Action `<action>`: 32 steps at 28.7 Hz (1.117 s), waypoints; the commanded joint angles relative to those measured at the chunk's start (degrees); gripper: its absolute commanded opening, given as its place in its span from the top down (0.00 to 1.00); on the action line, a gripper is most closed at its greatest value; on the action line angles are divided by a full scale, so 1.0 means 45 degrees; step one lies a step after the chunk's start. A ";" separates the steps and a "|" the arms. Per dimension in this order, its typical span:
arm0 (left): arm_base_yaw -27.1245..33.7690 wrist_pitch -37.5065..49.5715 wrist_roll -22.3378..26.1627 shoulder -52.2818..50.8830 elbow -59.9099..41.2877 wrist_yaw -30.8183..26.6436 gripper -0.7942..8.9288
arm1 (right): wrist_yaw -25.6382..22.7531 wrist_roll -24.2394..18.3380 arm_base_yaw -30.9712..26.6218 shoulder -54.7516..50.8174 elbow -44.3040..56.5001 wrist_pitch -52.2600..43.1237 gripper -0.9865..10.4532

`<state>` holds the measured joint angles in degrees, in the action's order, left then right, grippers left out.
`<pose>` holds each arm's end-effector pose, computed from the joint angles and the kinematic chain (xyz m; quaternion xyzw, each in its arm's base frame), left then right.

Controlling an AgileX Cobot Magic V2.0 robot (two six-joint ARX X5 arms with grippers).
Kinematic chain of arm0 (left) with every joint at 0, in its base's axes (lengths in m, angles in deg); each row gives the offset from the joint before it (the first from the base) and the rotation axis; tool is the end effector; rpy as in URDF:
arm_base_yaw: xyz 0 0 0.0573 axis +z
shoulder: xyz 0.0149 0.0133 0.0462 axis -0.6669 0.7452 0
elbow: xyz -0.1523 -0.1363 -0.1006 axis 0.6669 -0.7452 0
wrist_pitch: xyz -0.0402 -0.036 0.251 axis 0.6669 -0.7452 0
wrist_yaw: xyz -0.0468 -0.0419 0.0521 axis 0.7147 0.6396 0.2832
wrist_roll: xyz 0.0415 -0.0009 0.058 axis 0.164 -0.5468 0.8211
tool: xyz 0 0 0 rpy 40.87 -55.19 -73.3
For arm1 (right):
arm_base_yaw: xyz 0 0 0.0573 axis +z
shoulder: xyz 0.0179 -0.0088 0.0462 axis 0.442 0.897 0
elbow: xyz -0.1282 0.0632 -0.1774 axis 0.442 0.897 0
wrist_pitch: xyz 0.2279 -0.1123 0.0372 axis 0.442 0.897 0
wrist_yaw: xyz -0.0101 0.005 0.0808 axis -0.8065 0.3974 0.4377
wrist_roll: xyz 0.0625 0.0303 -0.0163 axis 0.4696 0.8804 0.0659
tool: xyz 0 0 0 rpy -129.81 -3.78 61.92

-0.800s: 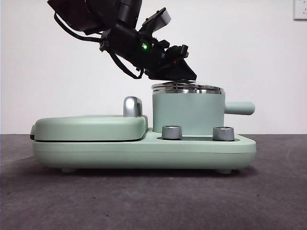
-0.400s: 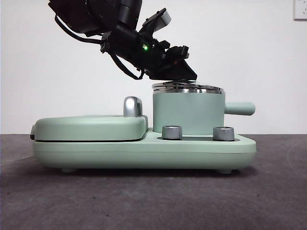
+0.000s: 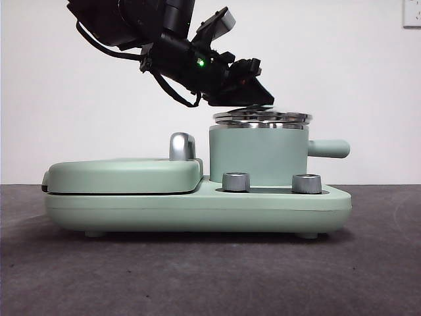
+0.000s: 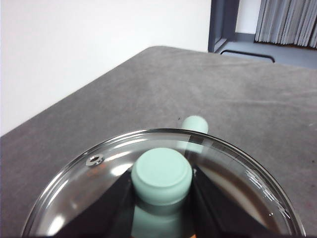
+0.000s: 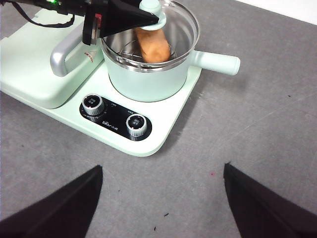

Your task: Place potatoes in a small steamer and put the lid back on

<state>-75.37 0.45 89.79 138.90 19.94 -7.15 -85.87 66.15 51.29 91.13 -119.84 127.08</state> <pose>0.3785 -0.2777 0.2147 0.0917 0.0587 -0.4862 0.8670 0.1374 0.0642 0.3354 -0.0616 0.2887 0.2059 0.9330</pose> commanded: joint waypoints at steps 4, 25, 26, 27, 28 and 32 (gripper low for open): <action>-0.0131 0.0476 -0.0117 0.0257 0.0403 0.0078 0.90 | -0.0097 0.0185 0.0053 0.0087 -0.0117 -0.0039 0.59; 0.0151 0.0928 -0.0160 0.0282 -0.0491 0.0355 0.90 | -0.0423 0.0185 0.0053 0.0087 -0.0117 0.0010 0.59; 0.0151 0.0928 -0.0160 0.0282 -0.0491 0.0355 0.90 | -0.0423 0.0185 0.0053 0.0087 -0.0117 0.0010 0.59; 0.0155 0.0923 -0.0160 0.0282 -0.0491 0.0355 0.90 | -0.0423 0.0185 0.0053 0.0087 -0.0117 0.0010 0.59; 0.0160 0.0889 -0.0160 0.0282 -0.0491 0.0355 0.90 | -0.0423 0.0185 0.0058 0.0087 -0.0117 0.0010 0.59; 0.0204 0.0821 -0.0146 0.0282 -0.0491 0.0355 0.88 | -0.0418 0.0185 0.0053 0.0087 -0.0117 0.0015 0.59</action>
<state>-74.34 3.21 89.15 139.03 17.12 -6.04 -87.53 66.28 51.29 91.15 -119.84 127.32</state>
